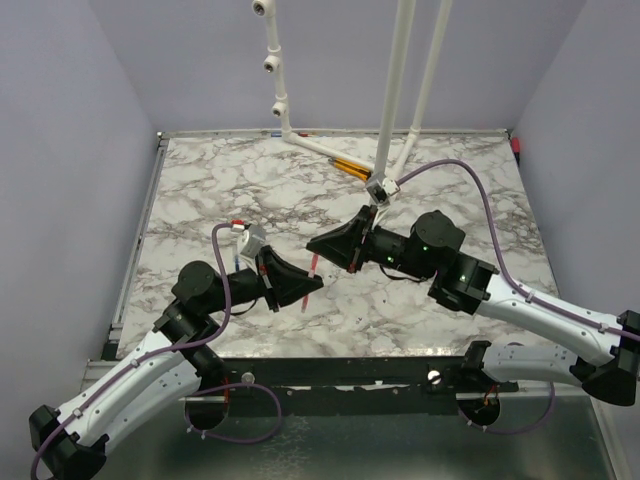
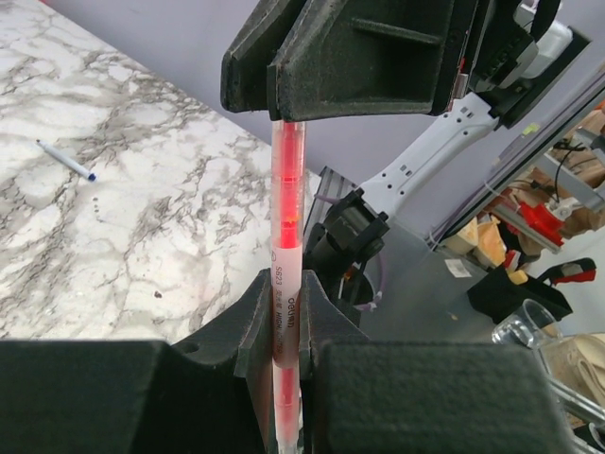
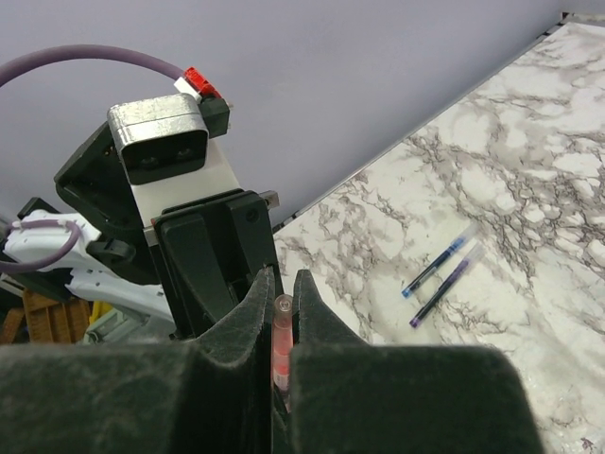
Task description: Insert the pens into the pen caps
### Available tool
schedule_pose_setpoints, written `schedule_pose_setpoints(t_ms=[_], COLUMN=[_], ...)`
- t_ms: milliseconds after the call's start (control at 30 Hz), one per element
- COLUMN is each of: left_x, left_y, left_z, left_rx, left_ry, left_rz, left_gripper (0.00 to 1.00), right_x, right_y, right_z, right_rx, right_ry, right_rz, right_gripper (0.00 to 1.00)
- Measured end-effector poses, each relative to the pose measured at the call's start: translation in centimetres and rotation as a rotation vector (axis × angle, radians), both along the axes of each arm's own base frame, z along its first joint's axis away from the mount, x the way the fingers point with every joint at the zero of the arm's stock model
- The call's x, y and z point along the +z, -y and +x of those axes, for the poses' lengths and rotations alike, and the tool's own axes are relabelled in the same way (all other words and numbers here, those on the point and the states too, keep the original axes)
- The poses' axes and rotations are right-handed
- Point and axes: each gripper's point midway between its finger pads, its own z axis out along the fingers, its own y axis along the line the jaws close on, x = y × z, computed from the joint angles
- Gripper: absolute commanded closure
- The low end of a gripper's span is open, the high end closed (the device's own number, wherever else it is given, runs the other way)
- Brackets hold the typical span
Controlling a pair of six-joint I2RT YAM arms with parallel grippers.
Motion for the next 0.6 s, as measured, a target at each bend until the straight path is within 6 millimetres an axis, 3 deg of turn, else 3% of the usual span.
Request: schedule_pose_setpoints(t_ms=[600], left_x=[-0.2], left_y=[0.4], left_z=[0.0], left_rx=[-0.021], left_ry=[-0.015], left_rz=[0.118], left_gripper=[1.00], right_x=[-0.7], right_y=[1.4], right_z=[-0.2], right_rx=[-0.034], right_ry=[0.002], right_rz=[0.074], right_gripper=[0.99])
